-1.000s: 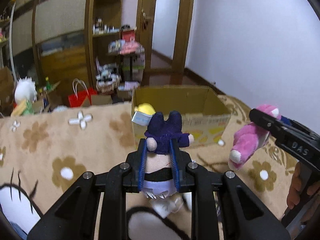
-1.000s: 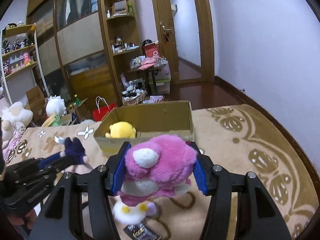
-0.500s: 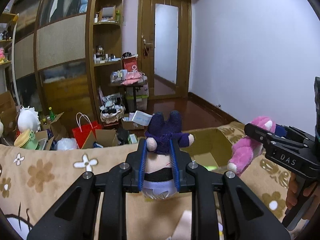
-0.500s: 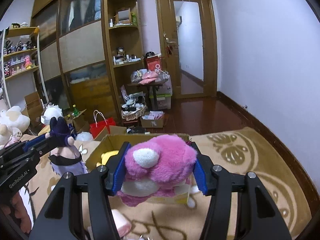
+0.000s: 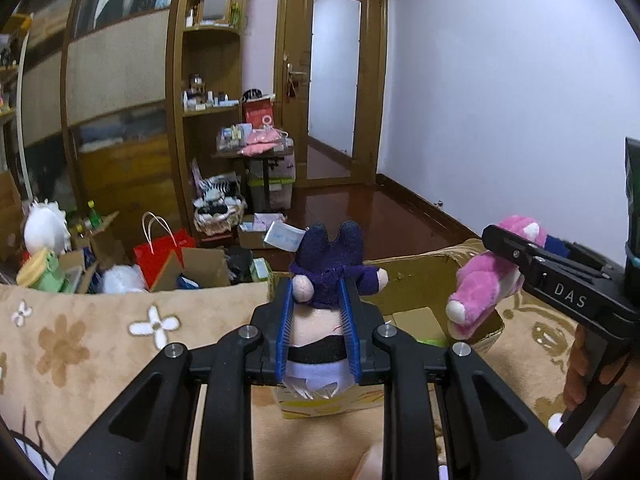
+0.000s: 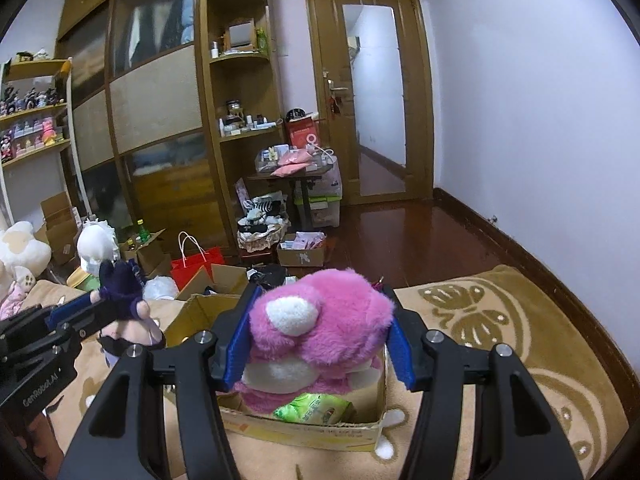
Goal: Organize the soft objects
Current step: 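Carry the pink plush and doll over the box and release both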
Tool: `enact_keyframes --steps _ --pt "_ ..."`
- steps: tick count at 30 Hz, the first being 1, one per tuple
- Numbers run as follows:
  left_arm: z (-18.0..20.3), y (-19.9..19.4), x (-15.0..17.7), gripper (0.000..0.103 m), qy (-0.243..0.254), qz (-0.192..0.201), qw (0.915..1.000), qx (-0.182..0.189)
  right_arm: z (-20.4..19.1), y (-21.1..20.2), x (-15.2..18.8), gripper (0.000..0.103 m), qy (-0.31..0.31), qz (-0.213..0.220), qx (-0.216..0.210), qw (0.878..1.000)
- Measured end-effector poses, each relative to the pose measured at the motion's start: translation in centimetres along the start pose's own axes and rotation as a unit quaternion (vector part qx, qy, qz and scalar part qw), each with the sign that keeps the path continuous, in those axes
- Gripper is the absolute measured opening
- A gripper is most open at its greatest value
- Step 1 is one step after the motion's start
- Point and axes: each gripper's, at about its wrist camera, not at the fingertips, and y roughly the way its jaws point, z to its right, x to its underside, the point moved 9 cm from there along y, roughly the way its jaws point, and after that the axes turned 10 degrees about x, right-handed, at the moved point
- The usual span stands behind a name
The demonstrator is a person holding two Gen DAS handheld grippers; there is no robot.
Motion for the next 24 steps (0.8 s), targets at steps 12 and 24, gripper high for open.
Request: enact_keyframes --steps 12,24 --pt "1.3 2.3 1.8 0.037 0.03 -0.041 0.9987 0.006 -0.5 3.5 2.8 0.063 -0.004 -0.037 -0.019 0.999" --pt "0.8 2.4 2.8 0.072 0.029 -0.069 0.9972 -0.002 0.0 3.0 4.0 0.087 0.012 -0.062 -0.037 0.997"
